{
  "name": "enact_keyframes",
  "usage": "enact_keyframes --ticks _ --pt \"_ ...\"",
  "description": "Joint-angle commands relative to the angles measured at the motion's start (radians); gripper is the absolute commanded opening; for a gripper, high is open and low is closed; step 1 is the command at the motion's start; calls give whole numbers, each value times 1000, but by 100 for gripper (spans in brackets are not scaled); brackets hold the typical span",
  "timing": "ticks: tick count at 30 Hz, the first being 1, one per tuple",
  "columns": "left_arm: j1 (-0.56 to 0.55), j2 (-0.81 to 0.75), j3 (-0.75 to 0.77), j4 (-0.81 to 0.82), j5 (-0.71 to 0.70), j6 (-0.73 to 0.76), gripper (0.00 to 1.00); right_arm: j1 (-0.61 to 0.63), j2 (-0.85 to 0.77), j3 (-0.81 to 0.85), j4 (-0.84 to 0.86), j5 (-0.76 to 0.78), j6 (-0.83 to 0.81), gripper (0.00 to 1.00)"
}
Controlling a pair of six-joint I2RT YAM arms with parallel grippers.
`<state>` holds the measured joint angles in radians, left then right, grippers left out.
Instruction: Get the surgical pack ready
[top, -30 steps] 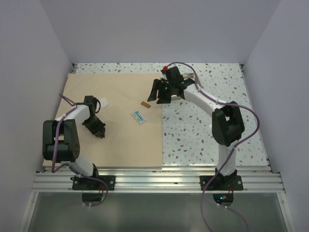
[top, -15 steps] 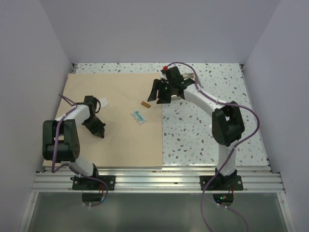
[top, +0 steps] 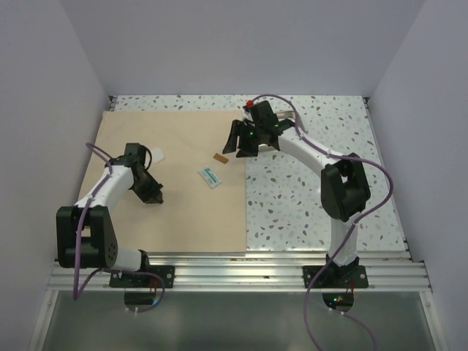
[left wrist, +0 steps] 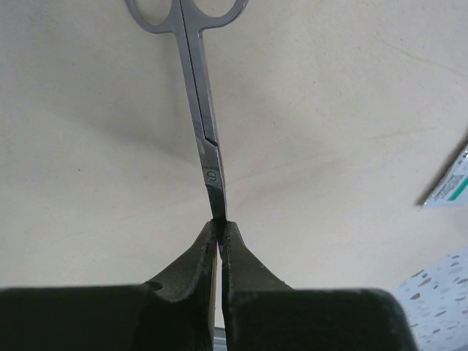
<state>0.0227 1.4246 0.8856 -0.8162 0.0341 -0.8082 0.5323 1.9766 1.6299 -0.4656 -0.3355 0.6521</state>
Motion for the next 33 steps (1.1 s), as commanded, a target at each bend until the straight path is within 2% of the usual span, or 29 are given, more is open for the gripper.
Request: enact_keyframes --ticks 1,9,15,21,33 --pt "-17 -52 -7 -24 58 7 0 11 10 -4 36 -40 12 62" --pt "-63 -88 -27 -18 98 10 0 40 18 -12 47 -54 20 62" --pt "-89 -125 -53 -14 150 18 0 67 82 19 88 -138 69 65" --pt "-99 -176 -97 -26 174 21 0 150 194 134 99 -187 121 70" --pt "-101 -268 -186 -40 190 35 0 324 361 245 212 -299 224 71"
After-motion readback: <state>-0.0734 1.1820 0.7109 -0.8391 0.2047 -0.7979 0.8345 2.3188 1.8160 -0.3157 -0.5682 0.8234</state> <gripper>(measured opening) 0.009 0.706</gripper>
